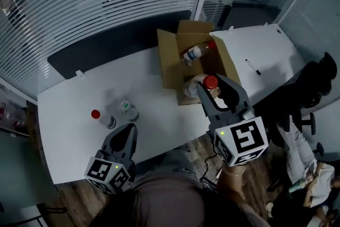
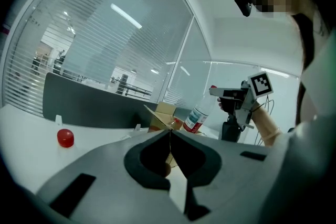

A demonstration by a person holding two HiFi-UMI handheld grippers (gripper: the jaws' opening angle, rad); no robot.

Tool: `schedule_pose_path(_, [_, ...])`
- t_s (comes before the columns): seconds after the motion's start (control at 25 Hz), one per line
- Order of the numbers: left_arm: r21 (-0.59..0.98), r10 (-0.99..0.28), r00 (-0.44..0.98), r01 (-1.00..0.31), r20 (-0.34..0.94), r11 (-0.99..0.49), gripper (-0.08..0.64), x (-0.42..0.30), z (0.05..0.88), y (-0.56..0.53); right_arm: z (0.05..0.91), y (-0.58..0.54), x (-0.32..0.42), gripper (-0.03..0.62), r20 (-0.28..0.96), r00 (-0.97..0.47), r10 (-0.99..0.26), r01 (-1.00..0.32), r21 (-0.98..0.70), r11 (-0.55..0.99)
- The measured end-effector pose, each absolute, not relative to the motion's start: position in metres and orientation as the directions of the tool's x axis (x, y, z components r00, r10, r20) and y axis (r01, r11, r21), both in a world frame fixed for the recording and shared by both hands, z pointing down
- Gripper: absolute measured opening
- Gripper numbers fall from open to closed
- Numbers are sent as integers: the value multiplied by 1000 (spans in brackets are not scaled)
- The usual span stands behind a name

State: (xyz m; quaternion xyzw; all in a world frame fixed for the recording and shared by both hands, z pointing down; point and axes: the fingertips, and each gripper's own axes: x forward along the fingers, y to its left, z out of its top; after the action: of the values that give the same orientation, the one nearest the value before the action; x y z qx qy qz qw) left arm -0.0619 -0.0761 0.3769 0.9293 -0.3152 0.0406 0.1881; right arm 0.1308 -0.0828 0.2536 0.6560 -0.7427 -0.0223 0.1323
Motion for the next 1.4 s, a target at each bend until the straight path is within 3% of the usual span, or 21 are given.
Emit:
schedule_pose_path(0.56, [310, -629, 744, -667, 224, -678, 9, -126, 386, -51, 289, -68, 56, 172, 218, -196, -956, -959, 160, 233])
schedule_pose_path(1.4, [281, -800, 557, -823, 224, -494, 9, -208, 382, -39, 329, -89, -72, 172, 300, -533, -792, -805, 108, 583])
